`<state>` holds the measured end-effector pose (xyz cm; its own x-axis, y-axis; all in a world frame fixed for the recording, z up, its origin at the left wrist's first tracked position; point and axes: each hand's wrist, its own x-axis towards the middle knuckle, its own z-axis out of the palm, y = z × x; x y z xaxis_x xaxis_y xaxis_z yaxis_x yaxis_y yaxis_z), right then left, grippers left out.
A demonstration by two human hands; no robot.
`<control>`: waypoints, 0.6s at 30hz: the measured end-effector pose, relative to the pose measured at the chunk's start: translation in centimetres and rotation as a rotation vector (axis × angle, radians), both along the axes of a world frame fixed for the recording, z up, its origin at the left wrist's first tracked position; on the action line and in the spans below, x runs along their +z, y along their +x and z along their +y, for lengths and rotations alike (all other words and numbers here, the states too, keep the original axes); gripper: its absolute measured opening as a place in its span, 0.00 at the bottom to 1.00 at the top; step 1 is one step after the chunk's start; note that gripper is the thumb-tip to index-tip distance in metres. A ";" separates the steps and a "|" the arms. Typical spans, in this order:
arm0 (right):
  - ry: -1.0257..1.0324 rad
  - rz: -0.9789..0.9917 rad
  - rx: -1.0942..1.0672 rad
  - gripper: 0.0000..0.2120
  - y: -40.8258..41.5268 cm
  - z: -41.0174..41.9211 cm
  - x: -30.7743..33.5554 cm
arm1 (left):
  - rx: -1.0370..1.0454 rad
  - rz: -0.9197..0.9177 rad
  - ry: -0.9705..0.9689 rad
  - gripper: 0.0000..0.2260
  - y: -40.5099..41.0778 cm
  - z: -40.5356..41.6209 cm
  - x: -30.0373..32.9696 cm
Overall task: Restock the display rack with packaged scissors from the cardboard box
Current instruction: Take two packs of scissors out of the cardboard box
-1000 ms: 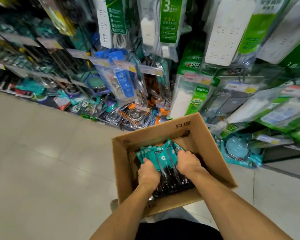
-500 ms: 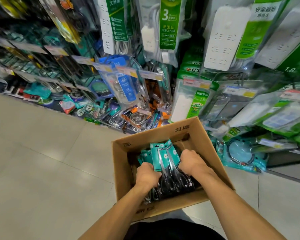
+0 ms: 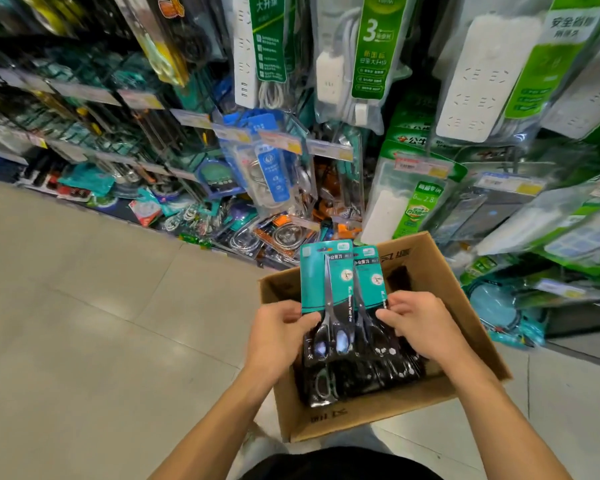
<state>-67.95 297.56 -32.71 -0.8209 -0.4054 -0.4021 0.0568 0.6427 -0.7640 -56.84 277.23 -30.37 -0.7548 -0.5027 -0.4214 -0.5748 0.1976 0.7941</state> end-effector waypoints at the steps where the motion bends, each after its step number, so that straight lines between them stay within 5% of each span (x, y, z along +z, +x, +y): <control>1: -0.056 0.001 -0.030 0.03 0.2 -0.5 0.5 | 0.015 0.050 0.019 0.06 0.2 -0.9 0.6; 6: -0.284 0.048 -0.145 0.06 2.0 -4.8 3.9 | 0.064 0.241 0.140 0.03 2.2 -6.9 3.6; 14: -0.478 0.172 -0.107 0.13 5.5 -17.5 8.1 | 0.142 0.408 0.131 0.02 7.3 -20.5 7.0; 18: -0.540 0.171 -0.074 0.08 7.4 -24.7 8.5 | 0.150 0.441 0.062 0.02 10.3 -27.5 8.1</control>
